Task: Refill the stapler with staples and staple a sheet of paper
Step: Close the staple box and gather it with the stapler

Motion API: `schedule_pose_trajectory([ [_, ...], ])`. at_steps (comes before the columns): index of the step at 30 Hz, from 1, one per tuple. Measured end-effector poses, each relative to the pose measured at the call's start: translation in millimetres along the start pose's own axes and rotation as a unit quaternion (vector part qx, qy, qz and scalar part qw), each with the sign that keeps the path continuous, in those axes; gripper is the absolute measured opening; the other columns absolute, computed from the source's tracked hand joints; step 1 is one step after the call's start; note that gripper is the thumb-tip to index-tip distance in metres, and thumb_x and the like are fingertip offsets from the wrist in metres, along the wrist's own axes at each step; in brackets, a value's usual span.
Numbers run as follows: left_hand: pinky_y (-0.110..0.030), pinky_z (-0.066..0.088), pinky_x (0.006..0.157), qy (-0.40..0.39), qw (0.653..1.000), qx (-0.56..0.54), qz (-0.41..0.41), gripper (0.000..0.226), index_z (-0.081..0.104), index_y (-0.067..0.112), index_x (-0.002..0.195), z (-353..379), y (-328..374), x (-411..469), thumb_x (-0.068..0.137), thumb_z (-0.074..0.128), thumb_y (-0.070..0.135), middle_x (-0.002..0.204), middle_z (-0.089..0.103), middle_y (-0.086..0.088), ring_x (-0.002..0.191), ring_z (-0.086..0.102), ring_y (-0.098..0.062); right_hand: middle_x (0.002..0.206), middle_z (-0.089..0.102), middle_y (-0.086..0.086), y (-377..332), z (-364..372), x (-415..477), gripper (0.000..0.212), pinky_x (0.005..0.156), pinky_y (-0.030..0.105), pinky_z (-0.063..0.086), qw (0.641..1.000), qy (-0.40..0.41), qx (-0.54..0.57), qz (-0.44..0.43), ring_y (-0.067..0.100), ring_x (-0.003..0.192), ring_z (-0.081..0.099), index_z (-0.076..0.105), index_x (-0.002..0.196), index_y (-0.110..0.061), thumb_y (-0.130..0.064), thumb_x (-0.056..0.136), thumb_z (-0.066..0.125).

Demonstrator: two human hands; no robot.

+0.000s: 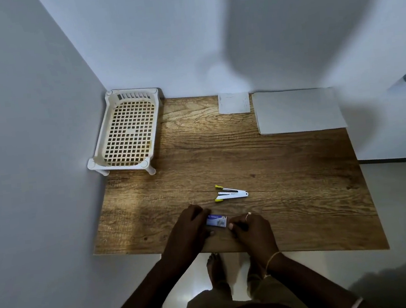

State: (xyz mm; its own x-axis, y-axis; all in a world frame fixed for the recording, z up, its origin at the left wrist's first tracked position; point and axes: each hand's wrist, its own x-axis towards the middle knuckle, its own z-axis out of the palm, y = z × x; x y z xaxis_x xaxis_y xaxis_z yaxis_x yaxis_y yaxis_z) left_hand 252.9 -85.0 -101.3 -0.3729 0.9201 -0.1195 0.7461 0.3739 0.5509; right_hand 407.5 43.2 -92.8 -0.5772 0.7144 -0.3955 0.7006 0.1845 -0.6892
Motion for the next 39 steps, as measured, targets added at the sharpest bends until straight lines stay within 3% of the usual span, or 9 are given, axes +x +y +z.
schedule_pose_trajectory([
  [5,-0.032,0.049,0.083,-0.001,1.000,-0.001,-0.012,0.044,0.065,0.008,0.132,-3.0,5.7,0.6,0.088,0.071,0.008,0.120,0.064,-0.010,0.105,0.064,-0.024,0.103,0.077,-0.006,-1.2,7.2,-2.0,0.019,0.082,0.019,0.048,1.000,-0.003,0.018,0.008,0.008,0.095,0.069,0.080,0.106,-0.025,-0.023,0.089,0.070],
  [15,-0.035,0.052,0.086,-0.009,0.999,-0.015,-0.028,0.044,0.065,0.010,0.133,-3.4,5.6,3.9,0.089,0.072,0.012,0.121,0.064,-0.009,0.107,0.065,-0.024,0.098,0.074,-0.012,-0.4,10.8,-1.2,0.016,0.077,0.011,0.045,0.999,0.005,0.037,0.010,0.002,0.090,0.065,0.080,0.099,-0.028,-0.021,0.088,0.070],
  [19,-0.023,0.045,0.085,0.004,0.998,-0.049,-0.049,0.060,0.061,0.011,0.138,-10.6,5.7,5.2,0.084,0.081,0.030,0.122,0.060,-0.006,0.107,0.062,-0.019,0.098,0.072,-0.002,2.1,-8.5,7.2,0.014,0.080,0.017,0.042,0.991,0.092,-0.048,-0.084,0.014,0.094,0.066,0.077,0.098,-0.019,-0.014,0.086,0.072],
  [23,-0.030,0.049,0.093,0.029,0.999,-0.043,-0.017,0.053,0.063,0.007,0.135,-24.2,10.0,22.5,0.084,0.078,0.012,0.126,0.062,-0.011,0.113,0.061,-0.025,0.111,0.069,0.006,2.7,-33.6,31.9,0.028,0.084,0.035,0.052,0.962,0.127,-0.159,-0.181,0.024,0.103,0.063,0.071,0.112,-0.013,-0.011,0.084,0.073],
  [25,-0.031,0.045,0.100,0.031,0.999,-0.030,0.008,0.056,0.060,0.007,0.138,-28.2,13.0,39.0,0.084,0.074,0.004,0.135,0.060,-0.012,0.122,0.058,-0.027,0.120,0.068,0.009,1.0,-39.3,43.5,0.040,0.091,0.036,0.051,0.960,0.105,-0.177,-0.188,0.027,0.112,0.062,0.068,0.121,-0.013,-0.012,0.081,0.076],
  [28,-0.030,0.040,0.108,0.012,0.999,-0.018,0.030,0.064,0.051,0.014,0.147,-28.6,17.3,62.0,0.087,0.074,0.011,0.147,0.054,-0.008,0.133,0.050,-0.022,0.122,0.068,0.013,1.7,-39.7,53.1,0.055,0.095,0.039,0.052,0.962,0.080,-0.170,-0.197,0.031,0.114,0.064,0.065,0.127,-0.010,-0.008,0.074,0.081],
  [33,-0.030,0.046,0.097,-0.048,0.997,0.011,0.060,0.070,0.044,0.019,0.150,-21.5,17.0,82.3,0.088,0.075,0.020,0.138,0.060,-0.004,0.124,0.056,-0.019,0.117,0.065,0.010,5.5,-35.3,58.9,0.060,0.086,0.036,0.050,0.968,0.051,-0.186,-0.159,0.027,0.110,0.060,0.054,0.140,-0.017,-0.014,0.083,0.074],
  [39,-0.027,0.045,0.094,-0.057,0.997,0.025,0.054,0.071,0.043,0.025,0.150,-15.5,10.2,87.6,0.087,0.076,0.025,0.136,0.063,0.000,0.120,0.059,-0.018,0.111,0.067,0.011,1.5,-33.9,59.0,0.055,0.084,0.036,0.051,0.969,0.051,-0.179,-0.163,0.027,0.105,0.062,0.055,0.139,-0.018,-0.010,0.087,0.069],
])
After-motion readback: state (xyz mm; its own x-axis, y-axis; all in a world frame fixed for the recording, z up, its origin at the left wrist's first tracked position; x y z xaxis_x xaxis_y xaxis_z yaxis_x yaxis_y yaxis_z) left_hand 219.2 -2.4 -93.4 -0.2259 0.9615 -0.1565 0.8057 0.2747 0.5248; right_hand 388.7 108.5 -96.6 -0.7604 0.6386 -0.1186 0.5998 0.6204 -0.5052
